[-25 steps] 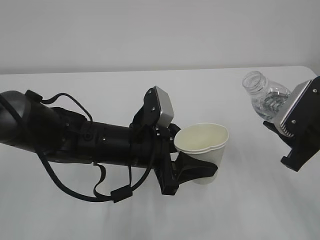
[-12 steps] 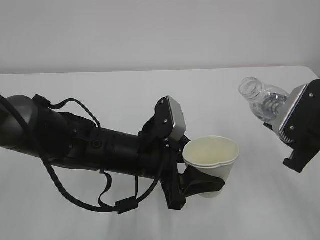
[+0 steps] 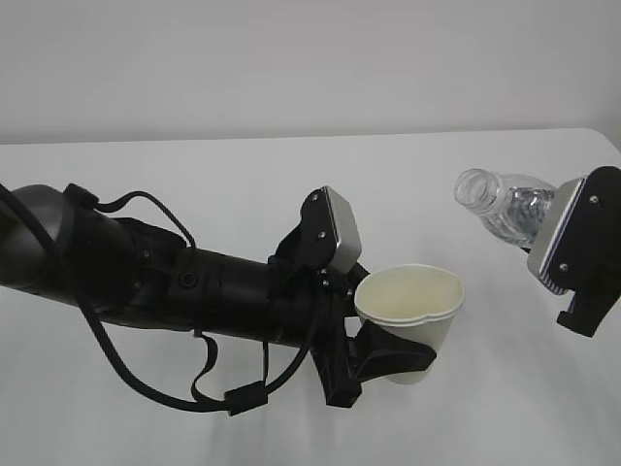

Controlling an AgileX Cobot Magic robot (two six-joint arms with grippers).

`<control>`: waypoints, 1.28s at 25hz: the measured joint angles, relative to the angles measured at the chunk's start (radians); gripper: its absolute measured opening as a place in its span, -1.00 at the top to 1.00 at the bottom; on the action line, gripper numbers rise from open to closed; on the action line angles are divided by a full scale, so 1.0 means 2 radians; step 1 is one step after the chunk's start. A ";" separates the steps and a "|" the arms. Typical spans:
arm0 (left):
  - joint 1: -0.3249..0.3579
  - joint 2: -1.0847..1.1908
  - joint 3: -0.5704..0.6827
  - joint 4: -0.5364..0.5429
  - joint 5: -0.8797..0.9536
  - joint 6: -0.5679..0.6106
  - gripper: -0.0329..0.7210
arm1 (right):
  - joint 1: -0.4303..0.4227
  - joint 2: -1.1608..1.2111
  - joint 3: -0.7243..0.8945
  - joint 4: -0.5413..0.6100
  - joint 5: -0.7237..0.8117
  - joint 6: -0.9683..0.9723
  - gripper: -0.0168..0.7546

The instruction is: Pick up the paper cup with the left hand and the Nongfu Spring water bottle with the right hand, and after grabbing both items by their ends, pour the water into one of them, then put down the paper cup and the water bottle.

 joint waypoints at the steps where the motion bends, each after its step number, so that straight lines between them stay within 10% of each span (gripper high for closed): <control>1: 0.000 0.000 0.000 0.000 0.000 0.000 -0.18 | 0.000 0.000 0.000 0.000 -0.001 -0.006 -0.06; 32: 0.000 0.000 -0.010 -0.005 0.025 0.000 -0.16 | 0.000 0.000 -0.001 -0.005 -0.044 -0.110 -0.05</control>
